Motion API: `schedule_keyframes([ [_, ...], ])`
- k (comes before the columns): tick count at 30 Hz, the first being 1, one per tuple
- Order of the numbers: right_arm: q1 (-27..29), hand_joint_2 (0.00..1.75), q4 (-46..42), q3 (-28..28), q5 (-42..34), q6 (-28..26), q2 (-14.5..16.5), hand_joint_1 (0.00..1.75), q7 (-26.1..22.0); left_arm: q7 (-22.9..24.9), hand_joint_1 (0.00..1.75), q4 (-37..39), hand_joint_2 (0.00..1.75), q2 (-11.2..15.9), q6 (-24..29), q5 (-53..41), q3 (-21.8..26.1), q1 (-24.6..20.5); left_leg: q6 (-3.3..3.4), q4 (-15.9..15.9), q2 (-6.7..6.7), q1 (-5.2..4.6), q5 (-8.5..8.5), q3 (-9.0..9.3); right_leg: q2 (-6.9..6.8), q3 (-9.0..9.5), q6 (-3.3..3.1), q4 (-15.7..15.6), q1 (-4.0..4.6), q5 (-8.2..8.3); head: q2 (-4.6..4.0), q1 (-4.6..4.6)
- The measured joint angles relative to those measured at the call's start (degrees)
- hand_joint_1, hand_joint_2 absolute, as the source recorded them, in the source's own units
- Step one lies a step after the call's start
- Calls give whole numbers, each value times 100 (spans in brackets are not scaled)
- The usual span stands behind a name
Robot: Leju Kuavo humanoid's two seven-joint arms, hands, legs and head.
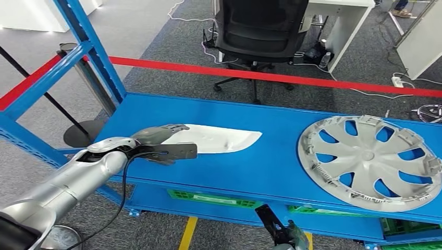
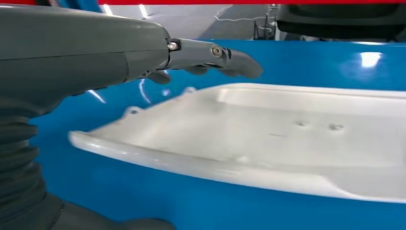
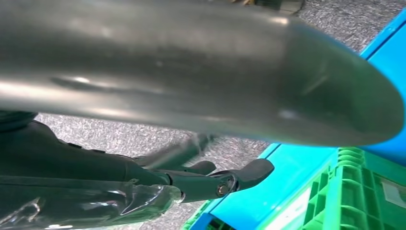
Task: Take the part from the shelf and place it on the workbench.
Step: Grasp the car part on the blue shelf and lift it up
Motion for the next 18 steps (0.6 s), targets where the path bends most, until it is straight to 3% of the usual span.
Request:
schedule_keyframes([
  [2, 6, 0, 0, -15, 1, 0, -1, 0, -9, 7, 0, 19, 175, 29, 55, -18, -23, 25, 20, 1, 0, -3, -5, 1, -5, -364, 26, 759, 2, -331, 0, 9],
  [3, 12, 0, 0, -20, 1, 1, -1, 0, -18, 19, 0, 29, 175, 43, 92, -40, -41, 45, 22, 2, 0, -4, -7, 4, -5, -492, 33, 1003, 3, -384, 0, 9],
  [4, 18, 0, 0, -27, 0, 1, -1, 0, -30, 33, 0, 38, 175, 57, 128, -69, -62, 64, 20, 3, -1, -3, -10, 8, -6, -527, 37, 1046, 2, -332, 0, 10],
  [5, 19, 0, 0, -37, -1, 1, -2, 0, -41, 48, 0, 48, 175, 69, 159, -93, -81, 76, 13, 5, -2, 0, -16, 16, -8, -446, 38, 854, 0, -176, 0, 9],
  [6, 19, 0, 0, -48, -2, 1, -3, 0, -53, 64, 0, 57, 175, 83, 191, -114, -101, 84, -1, 11, -4, 5, -25, 26, -13, -281, 39, 494, -5, 43, 0, 10],
  [8, 9, 0, 0, -70, -4, 1, -5, 0, -72, 80, 0, 72, 175, 105, 238, -125, -129, 84, -53, 35, -14, -14, -49, 29, -16, 89, 21, -234, -10, 314, 0, 6],
  [10, 9, 0, 0, -93, -7, 3, -5, 0, -91, 79, 0, 82, 175, 124, 291, -132, -155, 91, -115, 39, -22, -36, -43, 18, -3, 218, -47, -492, 2, 345, 0, -4],
  [13, 16, 0, -2, -123, -10, 5, -5, 0, -116, 42, 0, 92, 175, 138, 401, -166, -199, 110, -198, 53, -14, -17, -70, 4, 11, 209, -173, -514, 4, 373, 0, -18],
  [15, 11, 0, -8, -137, -10, 12, -5, 0, -138, -21, 0, 94, 175, 144, 514, -211, -227, 117, -246, 456, -4, -12, -324, -182, 7, 219, -231, -534, -11, 383, 0, -38],
  [17, 11, 0, -13, -153, -10, 20, -6, 0, -156, -109, 0, 97, 175, 147, 648, -275, -264, 148, -274, 1226, 1, -11, -676, -553, 3, 220, -257, -536, -9, 381, 0, -51],
  [18, 13, 0, -13, -160, -10, 21, -7, 0, -161, -148, 0, 101, 175, 151, 698, -303, -288, 173, -277, 1526, 2, -11, -765, -703, 1, 220, -261, -536, -8, 380, 0, -51],
])
